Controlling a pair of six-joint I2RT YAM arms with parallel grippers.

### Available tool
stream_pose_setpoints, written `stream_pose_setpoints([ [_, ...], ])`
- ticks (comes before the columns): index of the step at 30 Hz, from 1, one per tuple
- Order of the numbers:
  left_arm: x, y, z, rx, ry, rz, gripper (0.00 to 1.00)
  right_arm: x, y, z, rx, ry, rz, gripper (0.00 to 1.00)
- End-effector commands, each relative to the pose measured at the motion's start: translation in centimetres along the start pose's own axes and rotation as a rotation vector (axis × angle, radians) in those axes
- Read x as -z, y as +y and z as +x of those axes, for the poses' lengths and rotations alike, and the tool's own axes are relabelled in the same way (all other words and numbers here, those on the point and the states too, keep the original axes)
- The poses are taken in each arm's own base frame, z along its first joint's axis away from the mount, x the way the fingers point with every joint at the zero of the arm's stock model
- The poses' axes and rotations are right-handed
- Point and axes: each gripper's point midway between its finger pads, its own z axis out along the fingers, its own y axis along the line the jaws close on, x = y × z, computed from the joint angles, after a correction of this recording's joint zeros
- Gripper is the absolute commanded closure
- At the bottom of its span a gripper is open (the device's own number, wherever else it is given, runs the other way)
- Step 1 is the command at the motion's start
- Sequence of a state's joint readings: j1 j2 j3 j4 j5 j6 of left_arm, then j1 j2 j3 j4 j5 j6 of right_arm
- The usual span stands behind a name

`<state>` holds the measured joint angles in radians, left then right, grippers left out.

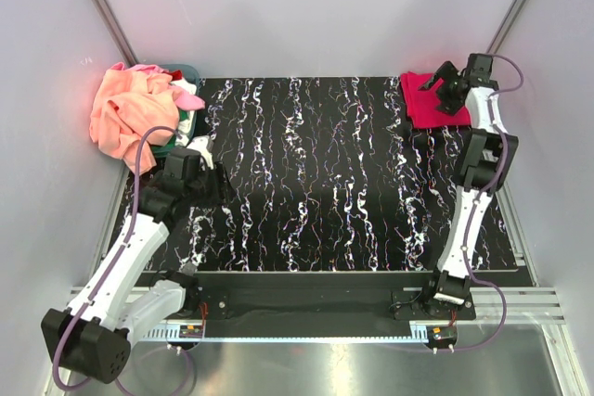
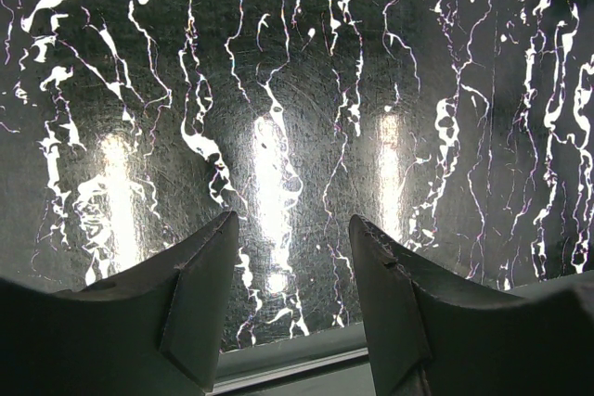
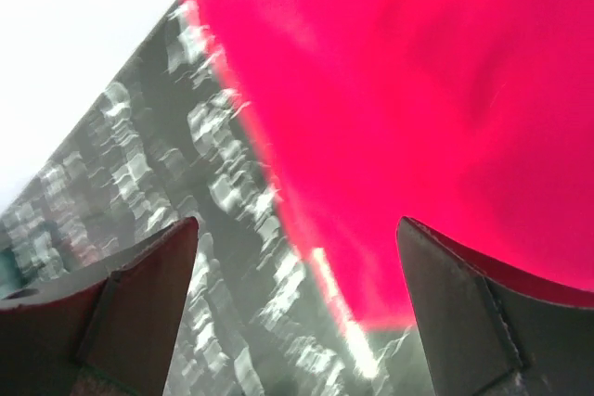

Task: Fold and stack the t-shirts
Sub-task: Neatly place the folded tshirt to the corner, then reset both grippers

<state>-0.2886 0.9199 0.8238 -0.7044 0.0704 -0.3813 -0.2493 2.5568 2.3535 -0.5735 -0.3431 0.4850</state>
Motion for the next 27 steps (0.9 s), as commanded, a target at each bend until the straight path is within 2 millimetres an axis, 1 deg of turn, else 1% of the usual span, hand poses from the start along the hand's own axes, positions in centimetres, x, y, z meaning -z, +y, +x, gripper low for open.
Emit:
stream_pose_setpoints([
  [1,0.4,-0.3,-1.2,-0.014,-0.065,0.019,0.43,11.3,12.3,-2.2,0.054,-0.117,-0.223,0.04],
  [2,0.5,-0.2,-1.2,-0.015,-0.07,0.018,0.44,12.5,14.1,-1.1,0.072,-0.119,-0.256,0.04],
  [3,0.6,-0.2,-1.3,-0.015,-0.074,0.016,0.43,13.4,15.2,0.3,0.092,-0.11,-0.267,0.04],
  [4,0.7,-0.3,-1.4,-0.015,-0.079,0.019,0.43,15.2,17.3,4.2,0.118,-0.066,-0.279,0.03],
  [5,0.9,-0.2,-1.4,-0.015,-0.087,0.016,0.43,16.1,18.4,5.8,0.137,-0.068,-0.297,0.03],
  [6,1.0,-0.2,-1.6,-0.016,-0.094,0.017,0.43,16.7,18.8,7.7,0.151,-0.053,-0.304,0.03],
  [7,1.2,-0.2,-1.7,-0.016,-0.103,0.017,0.42,17.8,20.4,13.4,0.195,0.022,-0.33,0.03],
  [8,1.3,-0.2,-1.6,-0.016,-0.105,0.018,0.42,18.3,21.0,15.4,0.215,0.032,-0.354,0.02],
  [9,1.3,-0.2,-1.7,-0.016,-0.11,0.018,0.42,18.9,21.3,17.9,0.241,0.058,-0.371,0.02],
  [10,1.5,-0.3,-1.8,-0.017,-0.114,0.023,0.41,19.6,19.8,21.4,0.251,0.105,-0.356,0.02],
  [11,1.6,-0.3,-1.9,-0.017,-0.122,0.025,0.41,20.4,21.0,24.5,0.285,0.13,-0.407,0.02],
  [12,1.6,-0.3,-1.9,-0.017,-0.125,0.024,0.41,22.1,21.3,25.9,0.298,0.131,-0.45,0.02],
  [13,1.8,-0.4,-2.0,-0.017,-0.133,0.029,0.4,21.6,18.8,29.2,0.296,0.189,-0.417,0.02],
  [14,1.9,-0.5,-2.1,-0.019,-0.138,0.033,0.38,22.3,19.2,31.4,0.31,0.21,-0.449,0.02],
  [15,2.0,-0.5,-2.1,-0.017,-0.143,0.034,0.36,23.6,19.1,32.4,0.321,0.206,-0.48,0.02],
  [16,2.3,-0.5,-2.3,-0.019,-0.157,0.039,0.32,23.4,17.2,35.0,0.328,0.25,-0.459,0.02],
  [17,2.5,-0.5,-2.5,-0.018,-0.167,0.039,0.21,24.0,17.2,36.6,0.348,0.267,-0.481,0.01],
  [18,2.7,-0.5,-2.6,-0.018,-0.18,0.041,0.13,24.8,17.1,37.4,0.359,0.266,-0.497,0.01],
  [19,3.1,-0.6,-2.8,-0.016,-0.203,0.049,0.01,24.6,15.7,38.9,0.365,0.288,-0.488,0.01],
  [20,3.5,-0.7,-3.0,-0.016,-0.223,0.053,0.01,24.7,15.0,39.7,0.364,0.303,-0.479,0.0],
  [21,3.6,-0.6,-3.1,-0.017,-0.232,0.055,0.01,25.3,15.4,40.0,0.371,0.291,-0.517,0.0],
  [22,4.0,-0.8,-3.3,-0.016,-0.251,0.065,0.01,25.1,14.5,40.7,0.367,0.295,-0.517,0.0],
  [23,4.2,-0.8,-3.4,-0.015,-0.259,0.067,0.01,25.2,14.3,41.0,0.355,0.294,-0.525,0.0],
  [24,4.3,-0.9,-3.4,-0.014,-0.264,0.07,0.01,25.2,13.5,41.5,0.353,0.298,-0.527,0.0],
  [25,4.2,-1.0,-3.3,-0.015,-0.258,0.076,0.01,25.2,13.8,41.4,0.351,0.283,-0.554,0.0],
  [27,4.3,-1.1,-3.4,-0.016,-0.258,0.085,0.01,24.8,13.2,41.9,0.354,0.291,-0.548,0.0],
])
